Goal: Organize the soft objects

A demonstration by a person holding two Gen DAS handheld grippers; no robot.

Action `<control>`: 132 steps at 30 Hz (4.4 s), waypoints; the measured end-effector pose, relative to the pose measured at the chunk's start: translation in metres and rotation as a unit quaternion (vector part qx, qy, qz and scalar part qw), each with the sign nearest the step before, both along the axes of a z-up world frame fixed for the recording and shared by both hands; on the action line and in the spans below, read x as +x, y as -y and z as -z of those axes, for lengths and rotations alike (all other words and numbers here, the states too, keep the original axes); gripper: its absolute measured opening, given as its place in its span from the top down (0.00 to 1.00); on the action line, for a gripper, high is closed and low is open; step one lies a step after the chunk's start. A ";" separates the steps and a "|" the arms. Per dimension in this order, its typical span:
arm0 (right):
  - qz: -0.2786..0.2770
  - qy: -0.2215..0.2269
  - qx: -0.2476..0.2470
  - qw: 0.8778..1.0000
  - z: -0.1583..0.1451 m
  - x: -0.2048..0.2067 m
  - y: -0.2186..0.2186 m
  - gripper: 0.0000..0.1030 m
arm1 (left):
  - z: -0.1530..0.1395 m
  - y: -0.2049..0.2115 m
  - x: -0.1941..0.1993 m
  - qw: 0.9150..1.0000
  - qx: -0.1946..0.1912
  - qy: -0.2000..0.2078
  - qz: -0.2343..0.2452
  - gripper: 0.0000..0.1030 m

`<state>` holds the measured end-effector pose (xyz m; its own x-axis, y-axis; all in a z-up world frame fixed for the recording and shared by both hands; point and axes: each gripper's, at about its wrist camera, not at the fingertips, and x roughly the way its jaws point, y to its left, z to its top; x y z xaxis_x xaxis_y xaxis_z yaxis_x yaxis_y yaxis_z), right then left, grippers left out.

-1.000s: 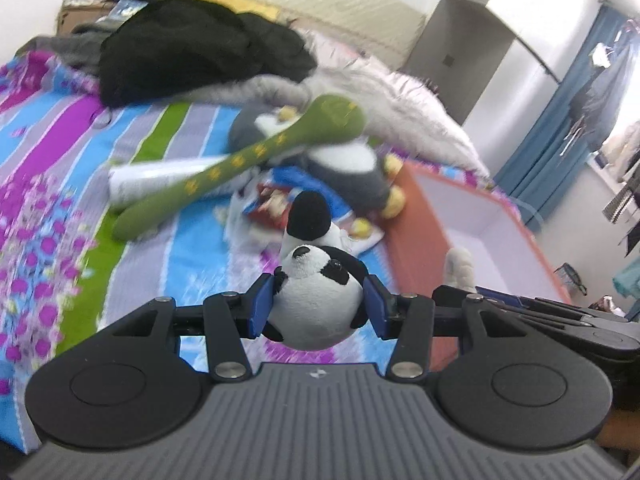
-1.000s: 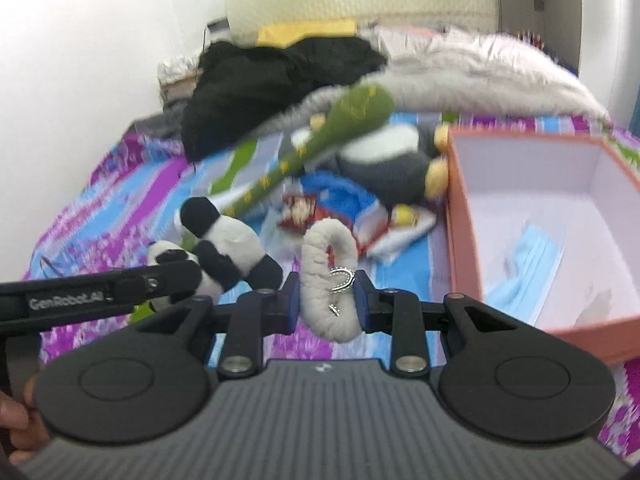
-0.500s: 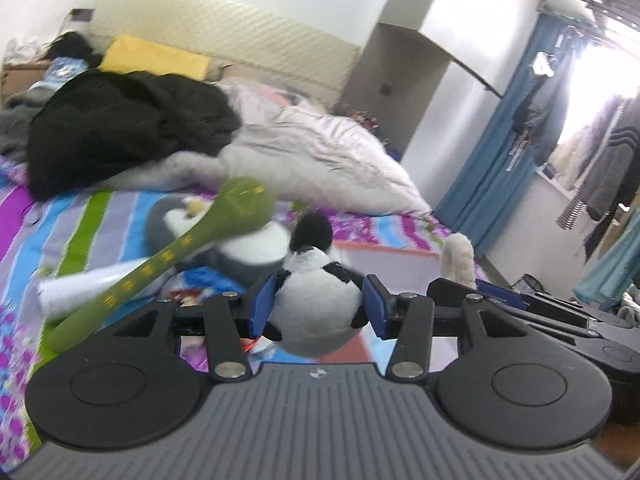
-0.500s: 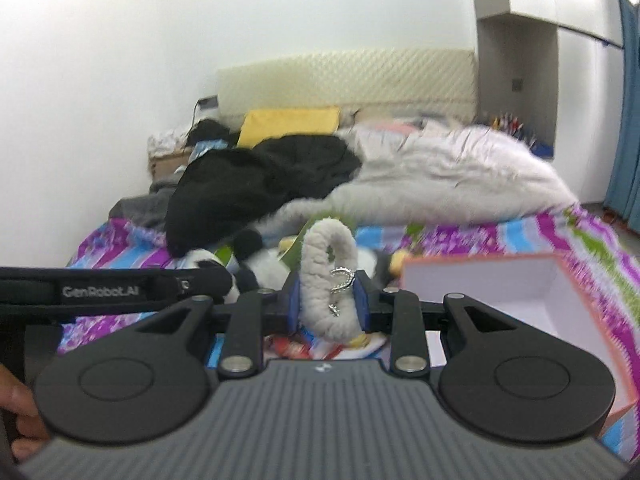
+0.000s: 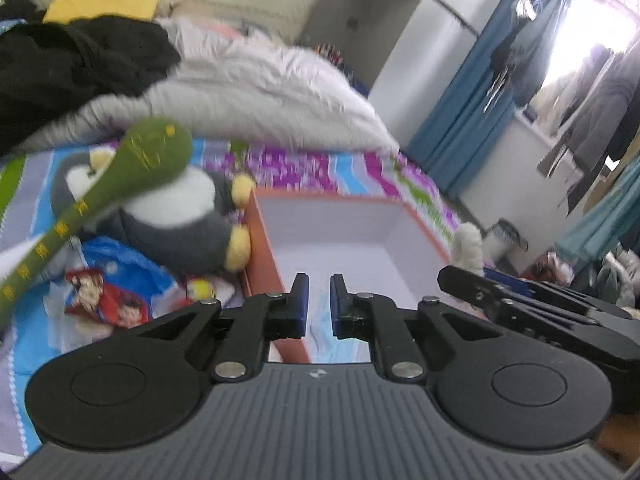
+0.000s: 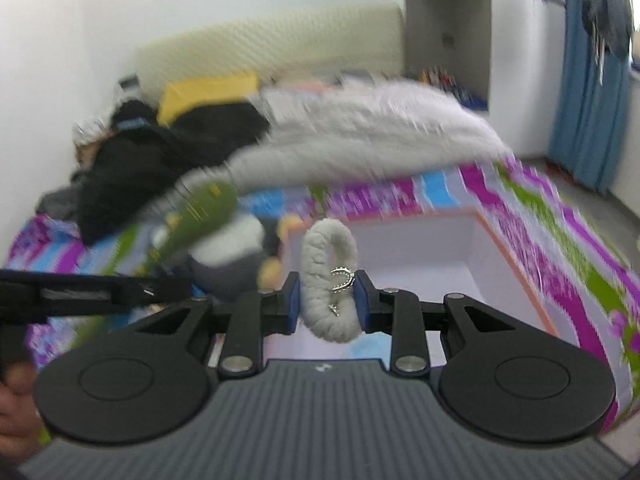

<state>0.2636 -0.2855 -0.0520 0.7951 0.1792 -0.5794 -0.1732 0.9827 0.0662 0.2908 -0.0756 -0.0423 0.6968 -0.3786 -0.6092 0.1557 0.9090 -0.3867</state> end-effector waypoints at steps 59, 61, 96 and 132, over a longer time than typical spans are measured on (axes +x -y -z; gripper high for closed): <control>-0.004 -0.055 0.040 0.998 0.066 -0.007 0.001 0.70 | 0.121 -0.026 0.020 0.992 0.048 -0.112 -0.025 0.79; -0.006 -0.050 0.039 0.998 0.061 -0.008 -0.001 0.70 | 0.110 -0.022 0.020 0.993 0.046 -0.102 -0.025 0.78; 0.077 -0.110 0.009 0.991 0.091 0.005 0.087 0.57 | 0.070 0.113 0.070 0.986 0.098 -0.094 0.092 0.52; -0.050 0.074 0.076 0.993 -0.019 -0.096 -0.026 0.57 | -0.055 -0.042 -0.113 0.994 0.068 0.080 -0.020 0.40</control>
<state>0.1674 -0.2597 -0.0328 0.8439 0.3374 -0.4171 -0.2882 0.9409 0.1780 0.1777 -0.0335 0.0125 0.8023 -0.2702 -0.5322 0.1679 0.9578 -0.2332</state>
